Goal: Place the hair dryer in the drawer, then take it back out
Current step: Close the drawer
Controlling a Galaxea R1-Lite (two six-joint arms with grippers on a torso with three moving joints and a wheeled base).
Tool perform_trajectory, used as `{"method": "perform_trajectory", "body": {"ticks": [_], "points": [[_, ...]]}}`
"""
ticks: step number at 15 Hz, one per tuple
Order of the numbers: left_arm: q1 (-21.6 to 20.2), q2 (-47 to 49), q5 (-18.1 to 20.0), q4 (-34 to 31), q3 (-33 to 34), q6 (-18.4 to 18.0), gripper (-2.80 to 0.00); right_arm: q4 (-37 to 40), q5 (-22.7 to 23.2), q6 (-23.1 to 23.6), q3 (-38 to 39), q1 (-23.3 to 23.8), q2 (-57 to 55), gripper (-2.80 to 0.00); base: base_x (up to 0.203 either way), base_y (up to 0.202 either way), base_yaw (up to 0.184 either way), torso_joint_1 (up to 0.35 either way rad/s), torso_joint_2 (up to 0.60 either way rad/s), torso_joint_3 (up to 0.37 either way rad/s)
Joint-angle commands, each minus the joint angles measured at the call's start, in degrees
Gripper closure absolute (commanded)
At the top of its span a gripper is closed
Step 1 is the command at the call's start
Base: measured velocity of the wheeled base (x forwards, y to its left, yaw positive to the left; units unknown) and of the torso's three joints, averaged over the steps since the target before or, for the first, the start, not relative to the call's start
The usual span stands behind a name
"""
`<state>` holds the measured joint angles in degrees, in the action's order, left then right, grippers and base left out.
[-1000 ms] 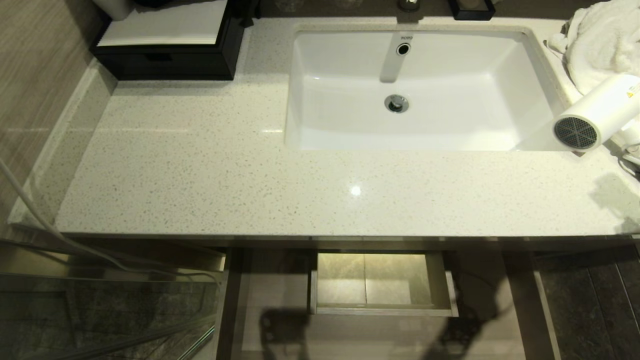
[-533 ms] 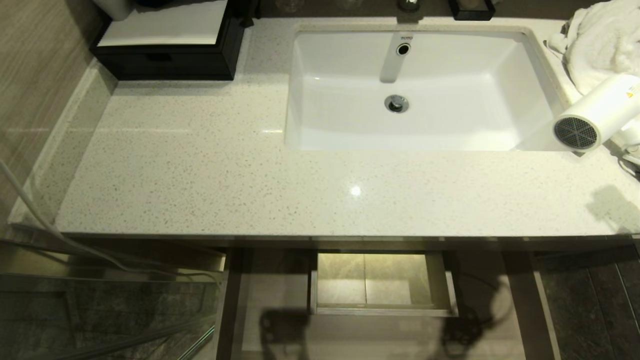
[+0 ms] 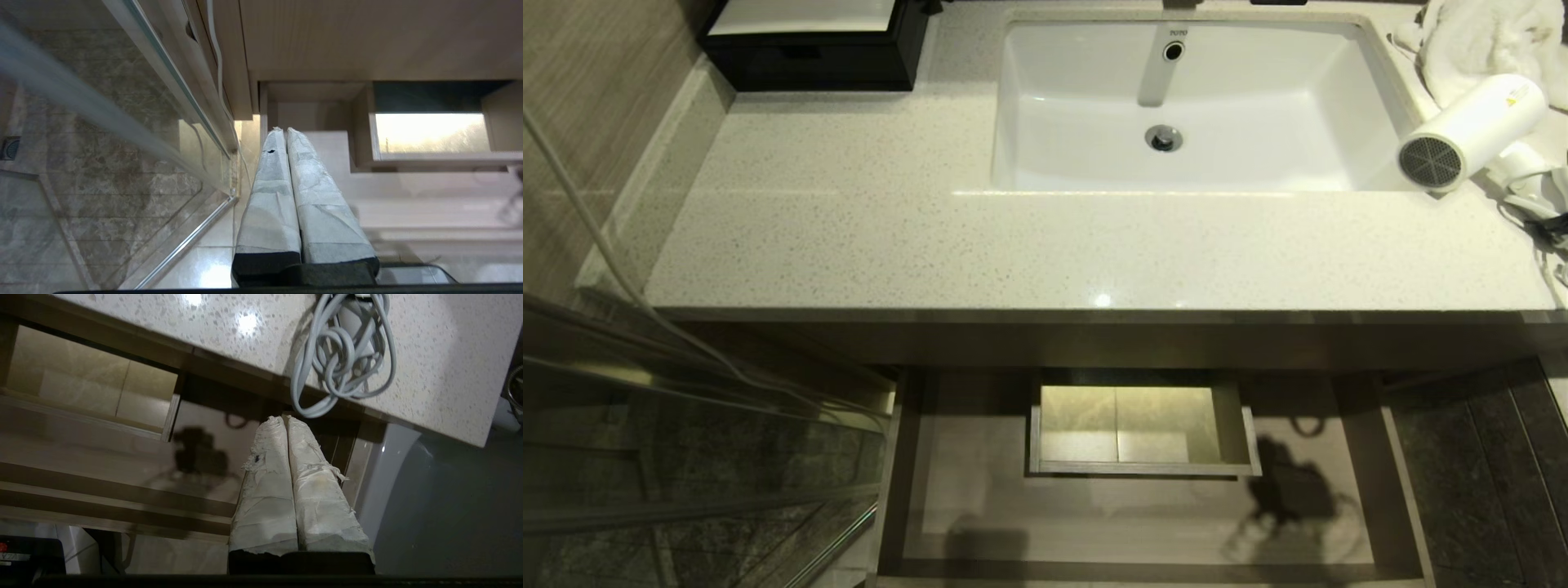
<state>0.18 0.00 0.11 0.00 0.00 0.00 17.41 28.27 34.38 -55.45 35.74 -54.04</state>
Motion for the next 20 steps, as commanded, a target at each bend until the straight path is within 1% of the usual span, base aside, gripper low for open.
{"method": "perform_trajectory", "body": {"ticks": [1, 3, 5, 6, 7, 14, 20], "points": [[-0.1, 0.0, 0.0, 0.0, 0.1, 0.0, 0.0, -0.8, -2.3, -0.9, 2.3, -0.7, 3.1, 0.0, 0.0, 0.0, 0.0, -0.339, 0.17, -0.185], [0.0, 0.0, 0.0, 0.0, 0.0, 0.0, 0.0, -3.8, -3.1, -2.1, 4.7, -1.5, 4.6, 0.0, 0.0, 0.0, 0.0, -0.335, 0.15, -0.185], [0.0, 0.0, 0.0, 0.0, 0.0, 0.0, 0.0, -5.6, -5.1, -3.8, 6.2, -3.0, 5.9, 0.0, 0.0, 0.0, 0.0, -0.315, 0.13, -0.206], [0.0, 0.0, 0.0, 0.0, 0.0, 0.0, 0.0, -5.7, -9.1, -4.6, 7.0, -4.3, 7.0, 0.0, 0.0, 0.0, 0.0, -0.327, 0.1, -0.214], [-0.1, 0.0, 0.0, 0.0, 0.0, 0.0, 0.0, -5.6, -10.0, -4.9, 7.5, -4.6, 7.5, 0.0, 0.0, 0.0, 0.0, -0.313, 0.09, -0.227], [0.0, 0.0, 0.0, 0.0, 0.0, 0.0, 0.0, -6.3, -9.8, -5.2, 7.3, -4.5, 7.8, 0.0, 0.0, 0.0, 0.0, -0.285, 0.04, -0.25], [0.0, 0.0, 0.0, 0.0, 0.1, 0.0, 0.0, -6.5, -9.6, -5.1, 7.8, -4.5, 8.3, 0.0, 0.0, 0.0, 0.0, -0.247, -0.04, -0.291]]}}
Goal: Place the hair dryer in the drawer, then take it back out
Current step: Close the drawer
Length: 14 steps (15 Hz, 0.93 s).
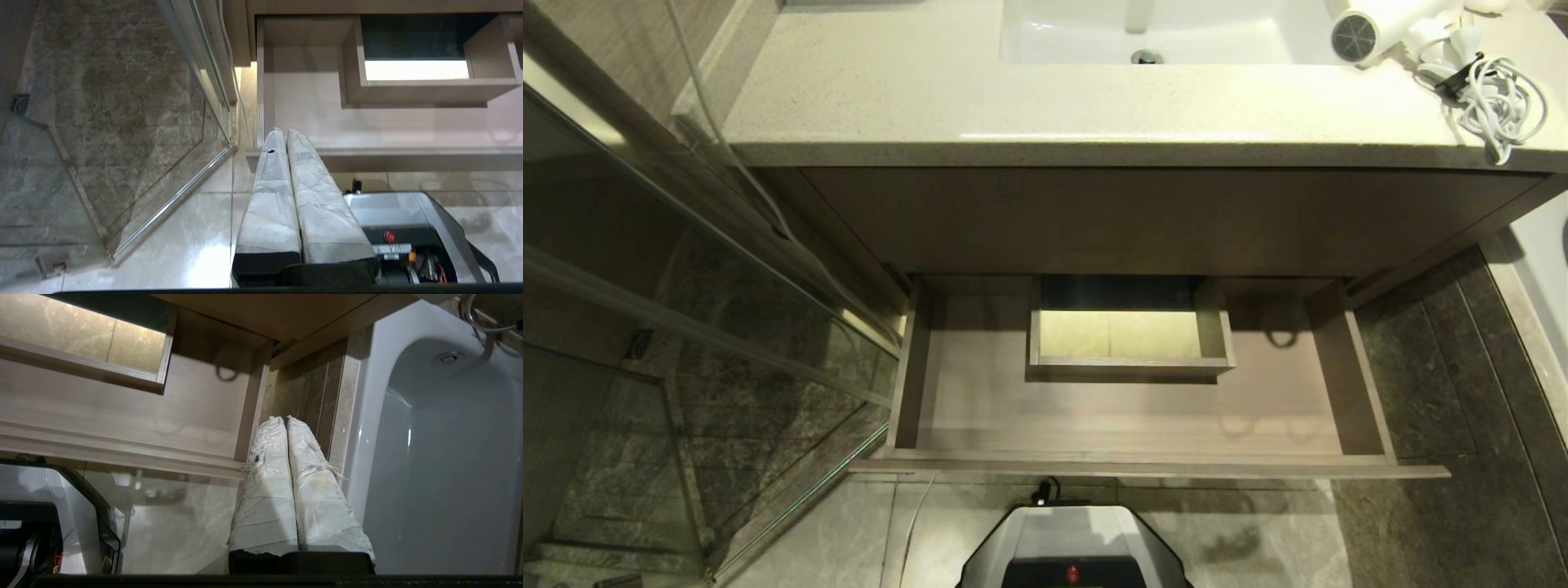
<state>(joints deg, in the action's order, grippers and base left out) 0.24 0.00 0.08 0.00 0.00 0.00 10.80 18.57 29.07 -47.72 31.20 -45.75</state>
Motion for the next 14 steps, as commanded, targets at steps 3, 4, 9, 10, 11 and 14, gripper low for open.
{"method": "perform_trajectory", "body": {"ticks": [3, 4, 9, 10, 11, 14], "points": [[-0.1, 0.0, 0.0, 0.0, 0.0, 0.0, 0.0, 0.1, 0.1, 0.2, -0.2, 0.0, 0.1, 0.0, 0.0, 0.0, 0.0, -0.207, -0.1, -0.312], [-0.1, 0.0, 0.0, 0.0, 0.0, 0.0, 0.0, 0.1, 0.1, 0.2, -0.1, 0.0, 0.0, 0.0, 0.0, 0.0, 0.0, -0.253, 0.05, -0.127], [-0.1, 0.0, 0.0, 0.0, 0.1, 0.0, 0.0, 0.1, 0.2, 0.2, 0.6, -0.1, 1.1, 0.0, 0.0, 0.0, 0.0, -0.209, 0.31, 0.075], [-0.1, 0.0, 0.0, 0.0, 0.0, 0.0, 0.0, 0.1, 0.2, 0.2, 1.0, -0.1, 1.5, 0.0, 0.0, 0.0, 0.0, -0.204, 0.35, 0.143], [-0.1, 0.0, 0.0, 0.0, 0.1, 0.0, 0.0, 0.1, 0.2, 0.2, 1.0, -0.1, 1.5, 0.0, 0.0, 0.0, 0.0, -0.198, 0.34, 0.142], [-0.1, 0.0, 0.0, 0.0, 0.0, 0.0, 0.0, 0.1, 0.2, 0.2, 1.7, -0.1, 2.2, 0.0, 0.0, 0.0, 0.0, -0.216, 0.37, 0.145]]}}
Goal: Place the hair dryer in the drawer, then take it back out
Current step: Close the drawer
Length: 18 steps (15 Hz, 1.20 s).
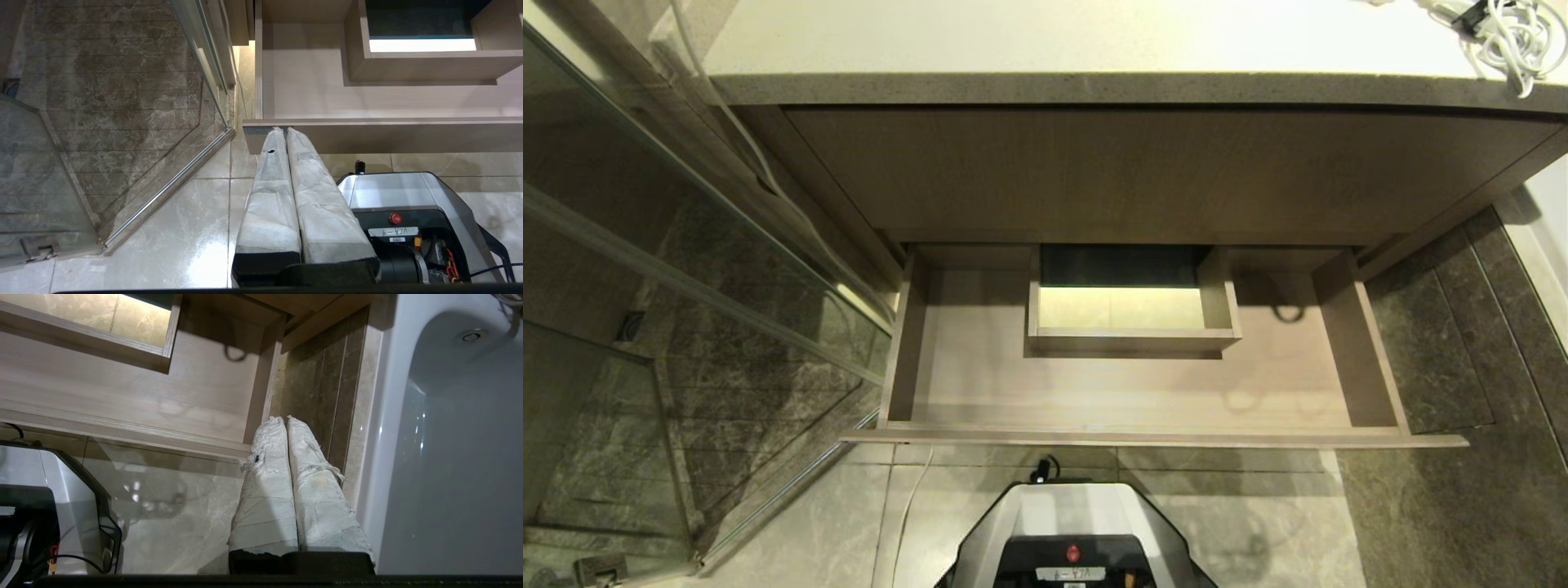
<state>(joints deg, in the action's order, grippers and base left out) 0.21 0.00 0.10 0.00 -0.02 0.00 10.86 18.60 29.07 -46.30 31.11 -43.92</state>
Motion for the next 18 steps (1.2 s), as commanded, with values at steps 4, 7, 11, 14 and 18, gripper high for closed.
{"method": "perform_trajectory", "body": {"ticks": [4, 7, 11, 14, 18], "points": [[0.0, 0.0, 0.0, 0.0, 0.0, 0.0, 0.0, -0.1, 0.2, 0.2, 0.9, 0.0, 0.8, 0.0, 0.0, 0.0, 0.0, -0.286, 0.47, 0.181], [0.0, 0.0, 0.0, 0.0, 0.1, 0.0, 0.0, -0.2, 0.2, 0.3, 1.5, 0.1, 1.3, 0.0, 0.0, 0.0, 0.0, -0.346, 0.54, 0.198], [-0.1, 0.0, 0.0, 0.0, 0.1, 0.0, 0.0, -0.2, 0.2, 0.4, 2.4, 0.0, 1.8, 0.0, 0.0, 0.0, 0.0, -0.349, 0.52, 0.167], [-0.1, 0.0, 0.0, 0.0, 0.1, 0.0, 0.0, -0.3, 0.2, 0.5, 3.4, 0.0, 2.2, 0.0, 0.0, 0.0, 0.0, -0.294, 0.44, 0.154], [0.0, 0.0, 0.0, 0.0, 0.0, 0.0, 0.0, -0.9, 0.2, 0.6, 4.1, -0.1, 2.1, 0.0, 0.0, 0.0, 0.0, -0.065, 0.41, 0.298]]}}
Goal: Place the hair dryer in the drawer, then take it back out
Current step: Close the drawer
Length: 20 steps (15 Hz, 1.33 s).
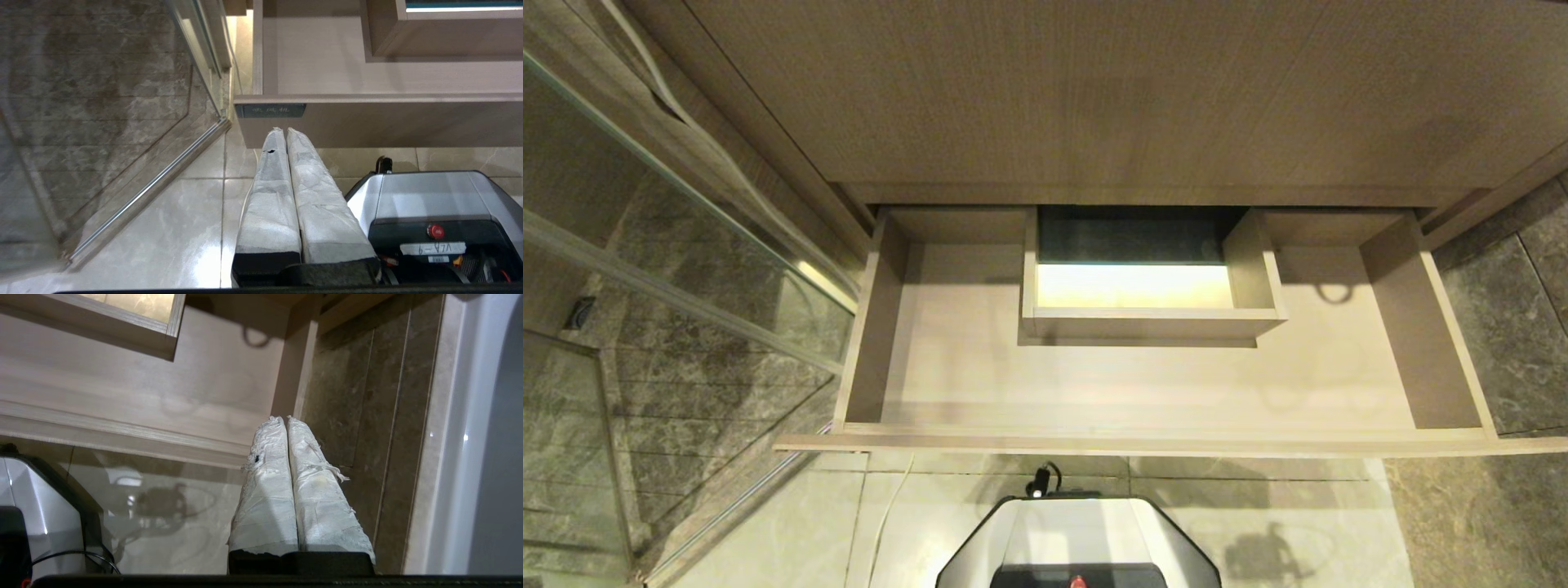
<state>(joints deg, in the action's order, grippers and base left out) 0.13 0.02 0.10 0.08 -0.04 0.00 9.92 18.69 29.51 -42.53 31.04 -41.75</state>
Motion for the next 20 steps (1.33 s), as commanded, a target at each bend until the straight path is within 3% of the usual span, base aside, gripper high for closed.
{"method": "perform_trajectory", "body": {"ticks": [1, 9, 13, 18, 20], "points": [[0.0, 0.0, 0.0, -0.1, 0.0, 0.0, 0.0, 0.0, 0.1, 0.2, 0.4, 0.0, -0.1, 0.0, 0.0, 0.0, 0.0, -0.05, 0.44, 0.361], [0.0, 0.0, 0.0, -0.1, 0.0, 0.0, 0.0, 0.6, 2.0, 0.4, 2.2, -1.3, -2.0, 0.0, 0.0, 0.0, 0.0, -0.029, 0.38, 0.341], [0.0, 0.0, 0.0, -0.1, 0.0, 0.0, 0.0, 2.1, 3.9, 3.4, 1.8, -3.2, -6.2, 0.0, 0.0, 0.0, 0.0, 0.014, 0.27, 0.324], [0.0, 0.0, 0.0, -0.1, 0.0, 0.0, 0.0, 17.6, 3.6, 7.0, -3.0, -3.2, -15.9, 0.0, 0.0, 0.0, 0.0, 0.097, 0.07, 0.122], [0.0, 0.0, 0.0, -0.1, 0.0, 0.0, 0.0, 24.9, 1.0, 13.7, -5.5, -0.6, -19.8, 0.0, 0.0, 0.0, 0.0, 0.061, 0.02, 0.071]]}}
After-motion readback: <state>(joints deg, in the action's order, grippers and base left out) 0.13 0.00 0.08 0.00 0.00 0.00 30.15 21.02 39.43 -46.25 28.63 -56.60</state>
